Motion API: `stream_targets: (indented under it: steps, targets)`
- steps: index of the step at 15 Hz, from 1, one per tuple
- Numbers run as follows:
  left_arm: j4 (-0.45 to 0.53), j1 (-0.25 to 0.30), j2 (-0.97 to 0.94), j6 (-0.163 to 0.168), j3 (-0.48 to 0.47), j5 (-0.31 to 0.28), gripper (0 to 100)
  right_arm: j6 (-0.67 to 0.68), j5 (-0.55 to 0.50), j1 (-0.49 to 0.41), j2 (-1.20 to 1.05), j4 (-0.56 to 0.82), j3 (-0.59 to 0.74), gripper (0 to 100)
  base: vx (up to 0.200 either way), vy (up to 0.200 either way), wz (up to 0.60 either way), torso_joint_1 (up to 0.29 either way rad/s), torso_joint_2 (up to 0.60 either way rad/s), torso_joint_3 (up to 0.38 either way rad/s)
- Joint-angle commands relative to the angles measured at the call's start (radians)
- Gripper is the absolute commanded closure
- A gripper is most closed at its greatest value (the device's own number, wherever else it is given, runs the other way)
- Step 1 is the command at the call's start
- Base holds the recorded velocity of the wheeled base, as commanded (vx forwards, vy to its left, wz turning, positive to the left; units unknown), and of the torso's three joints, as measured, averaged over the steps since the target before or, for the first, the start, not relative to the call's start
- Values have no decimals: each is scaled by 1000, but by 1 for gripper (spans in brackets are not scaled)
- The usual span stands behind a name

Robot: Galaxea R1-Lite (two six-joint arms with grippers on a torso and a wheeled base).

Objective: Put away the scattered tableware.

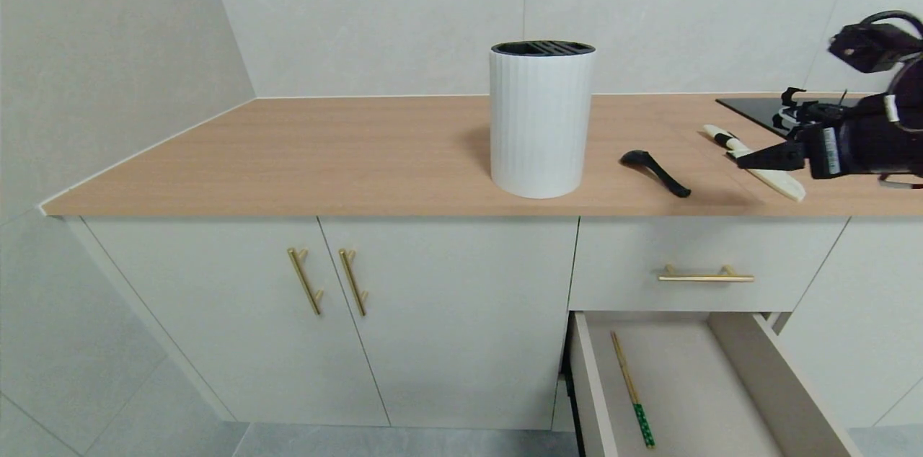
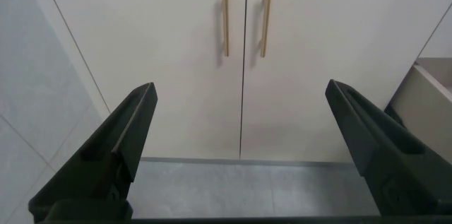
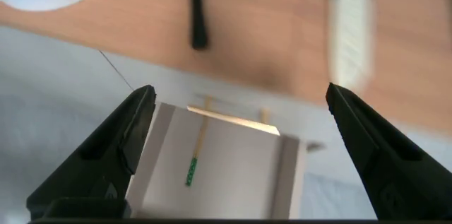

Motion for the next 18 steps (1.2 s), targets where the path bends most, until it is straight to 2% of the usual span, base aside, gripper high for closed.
stream_targets:
  steps: [1, 3, 8, 18]
  targets:
    - [0, 0, 0, 0, 0, 0, 0, -38, 22, 59, 253, 18, -157, 0, 0, 0, 0, 0, 0, 0]
    - [0, 0, 0, 0, 0, 0, 0, -30, 76, 61, 331, 16, -225, 0, 0, 0, 0, 0, 0, 0]
    - [0, 0, 0, 0, 0, 0, 0, -12, 82, 72, 422, 13, -341, 0, 0, 0, 0, 0, 0, 0]
    - [0, 0, 0, 0, 0, 0, 0, 14, 80, 76, 495, 12, -410, 0, 0, 0, 0, 0, 0, 0]
